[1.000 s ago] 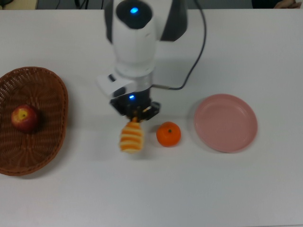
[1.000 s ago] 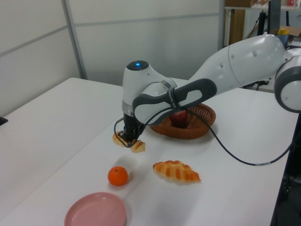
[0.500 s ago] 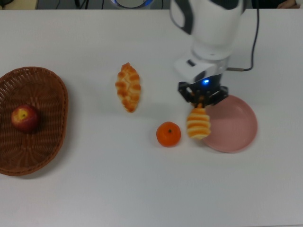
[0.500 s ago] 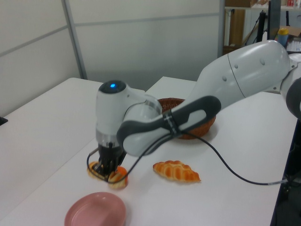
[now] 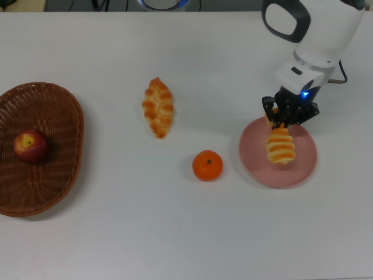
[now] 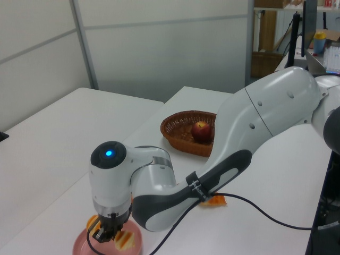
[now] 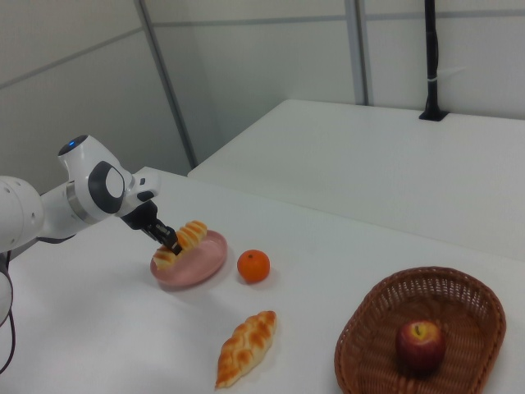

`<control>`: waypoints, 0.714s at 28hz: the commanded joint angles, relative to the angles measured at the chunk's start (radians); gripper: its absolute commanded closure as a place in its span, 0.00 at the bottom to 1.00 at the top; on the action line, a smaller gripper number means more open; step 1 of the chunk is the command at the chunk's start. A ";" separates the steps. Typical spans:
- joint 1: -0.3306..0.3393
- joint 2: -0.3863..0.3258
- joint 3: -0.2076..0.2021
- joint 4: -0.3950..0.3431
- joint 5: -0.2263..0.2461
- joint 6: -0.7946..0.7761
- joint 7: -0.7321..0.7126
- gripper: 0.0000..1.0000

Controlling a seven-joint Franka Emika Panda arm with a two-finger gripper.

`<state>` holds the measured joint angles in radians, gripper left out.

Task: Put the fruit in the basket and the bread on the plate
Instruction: 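Carry the ridged roll onto the pink plate and release it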

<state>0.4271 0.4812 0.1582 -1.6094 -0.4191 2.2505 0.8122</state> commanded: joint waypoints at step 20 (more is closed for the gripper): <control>0.022 0.034 -0.006 0.017 -0.030 0.074 0.059 0.00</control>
<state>0.4392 0.5124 0.1579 -1.6047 -0.4368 2.3086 0.8461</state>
